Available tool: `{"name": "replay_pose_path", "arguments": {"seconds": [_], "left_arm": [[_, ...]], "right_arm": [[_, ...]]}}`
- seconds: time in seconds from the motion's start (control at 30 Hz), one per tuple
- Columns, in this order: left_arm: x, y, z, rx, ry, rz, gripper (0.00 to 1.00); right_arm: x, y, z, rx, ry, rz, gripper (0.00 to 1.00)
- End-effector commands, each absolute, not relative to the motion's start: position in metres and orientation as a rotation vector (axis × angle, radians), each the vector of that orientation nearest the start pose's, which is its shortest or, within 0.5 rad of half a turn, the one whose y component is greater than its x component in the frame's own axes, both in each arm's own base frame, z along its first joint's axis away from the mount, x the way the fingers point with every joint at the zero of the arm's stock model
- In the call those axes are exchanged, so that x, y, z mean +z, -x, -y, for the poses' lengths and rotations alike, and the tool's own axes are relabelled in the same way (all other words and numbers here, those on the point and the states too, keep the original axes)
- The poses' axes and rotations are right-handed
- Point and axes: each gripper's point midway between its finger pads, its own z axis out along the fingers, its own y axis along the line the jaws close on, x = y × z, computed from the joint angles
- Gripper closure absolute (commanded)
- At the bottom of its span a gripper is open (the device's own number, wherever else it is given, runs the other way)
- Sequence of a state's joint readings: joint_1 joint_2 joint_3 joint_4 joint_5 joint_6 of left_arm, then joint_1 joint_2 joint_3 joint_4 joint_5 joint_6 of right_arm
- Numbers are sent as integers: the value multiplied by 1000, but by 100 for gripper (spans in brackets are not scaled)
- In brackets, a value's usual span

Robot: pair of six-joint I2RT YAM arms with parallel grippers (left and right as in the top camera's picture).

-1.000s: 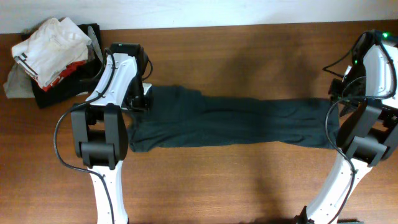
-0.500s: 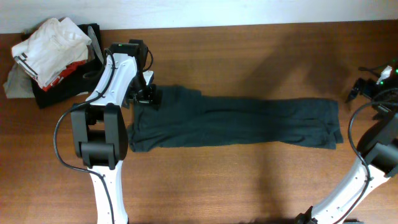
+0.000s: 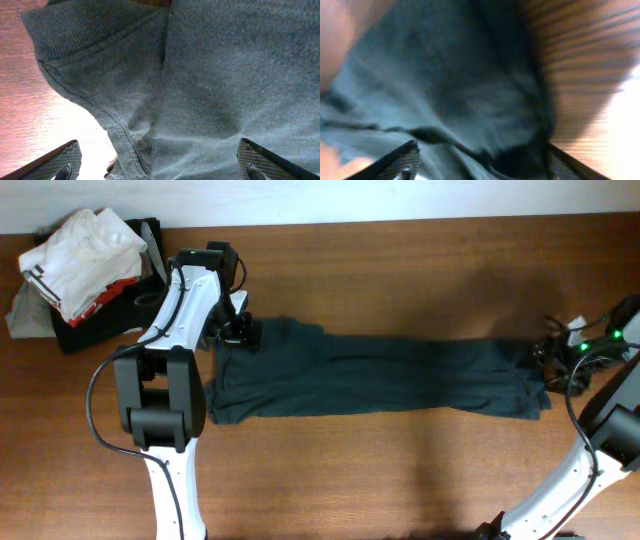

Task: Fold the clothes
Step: 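Grasp the shirt's right end with the right gripper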

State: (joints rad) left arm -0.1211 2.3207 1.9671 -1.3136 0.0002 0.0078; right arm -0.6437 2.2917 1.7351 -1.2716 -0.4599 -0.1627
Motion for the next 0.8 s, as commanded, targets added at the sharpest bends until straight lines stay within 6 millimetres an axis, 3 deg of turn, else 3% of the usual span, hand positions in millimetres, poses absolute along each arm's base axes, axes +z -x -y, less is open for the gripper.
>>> {"name": "replay_pose_path", "arguments": {"seconds": [0.0,0.07,0.1,0.17,0.23,0.37,0.43,0.53,0.67,0.77], "left_arm": [[46,-429,53,-15,-207,-3189,1],[46,-429,53,-15,-207,-3190,1],[46,-430,53,-15,-206,-3187,1],[46,-434,53,-17,-206,-3172,1],[46,-434,53,-17,-206,-3170,1],[46,-434,54,-17,-206,-3170,1],[46,-434,54,-17,-206,-3170,1],[46,-434,54,-17,-206,-3170,1],[46,-433,54,-16,-206,-3174,1],[46,-433,54,-16,-206,-3174,1]], "right_arm": [[-15,-342,113,1019,-768,-3031,29],[-18,-345,98,1018,-750,-3060,40],[-19,-348,96,1007,-773,-3059,51],[-21,-354,95,986,-843,-3043,64],[-21,-355,95,980,-895,-3038,94],[-21,-355,95,983,-920,-3036,96],[-15,-358,89,1047,-807,-3015,96],[-2,-360,87,1062,-771,-2993,96],[35,-366,90,1009,-716,-2936,96],[69,-365,102,832,-682,-2915,96]]}}
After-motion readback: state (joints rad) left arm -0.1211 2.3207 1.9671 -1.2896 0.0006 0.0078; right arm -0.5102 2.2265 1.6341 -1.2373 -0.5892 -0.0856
